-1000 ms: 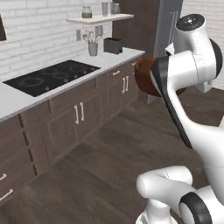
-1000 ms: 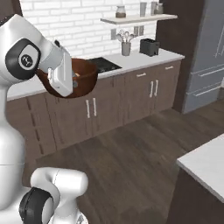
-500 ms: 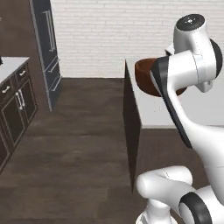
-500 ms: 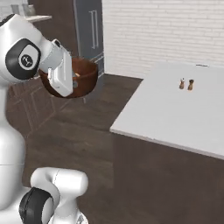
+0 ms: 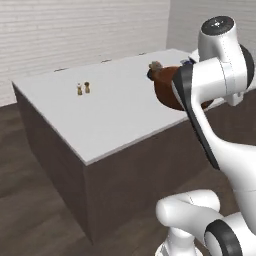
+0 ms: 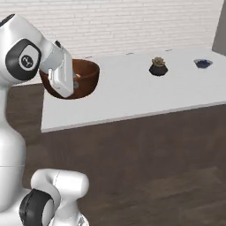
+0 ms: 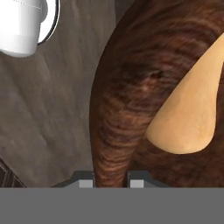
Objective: Pick the squash from the sink and place it in the bowl. Then pick the bowl and place it in the microwave. Then close the microwave door and press the start button.
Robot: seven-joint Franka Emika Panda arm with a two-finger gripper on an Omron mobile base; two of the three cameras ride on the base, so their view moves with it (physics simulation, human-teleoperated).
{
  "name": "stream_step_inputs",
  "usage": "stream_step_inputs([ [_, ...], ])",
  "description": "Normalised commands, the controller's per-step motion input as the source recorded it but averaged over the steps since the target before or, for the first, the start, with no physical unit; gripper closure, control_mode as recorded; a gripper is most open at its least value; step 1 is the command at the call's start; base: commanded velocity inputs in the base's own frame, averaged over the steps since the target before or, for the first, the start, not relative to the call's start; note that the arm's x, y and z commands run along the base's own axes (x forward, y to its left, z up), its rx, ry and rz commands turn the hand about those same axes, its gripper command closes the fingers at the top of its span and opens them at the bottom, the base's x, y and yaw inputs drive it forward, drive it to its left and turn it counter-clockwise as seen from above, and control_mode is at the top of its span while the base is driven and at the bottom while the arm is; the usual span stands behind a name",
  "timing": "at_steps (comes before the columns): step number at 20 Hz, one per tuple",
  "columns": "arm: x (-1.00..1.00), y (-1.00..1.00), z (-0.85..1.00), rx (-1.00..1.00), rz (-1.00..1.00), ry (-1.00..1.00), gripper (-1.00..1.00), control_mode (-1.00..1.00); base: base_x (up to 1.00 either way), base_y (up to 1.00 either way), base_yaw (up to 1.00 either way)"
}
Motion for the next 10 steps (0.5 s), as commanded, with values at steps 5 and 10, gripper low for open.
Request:
stream_step_inputs([
  [5,0.0,0.0,0.0,0.0,0.0,0.0,1.0,1.0,0.0,0.0,-0.97],
  [10,0.0,0.0,0.0,0.0,0.0,0.0,1.0,1.0,0.0,0.0,-0.97],
])
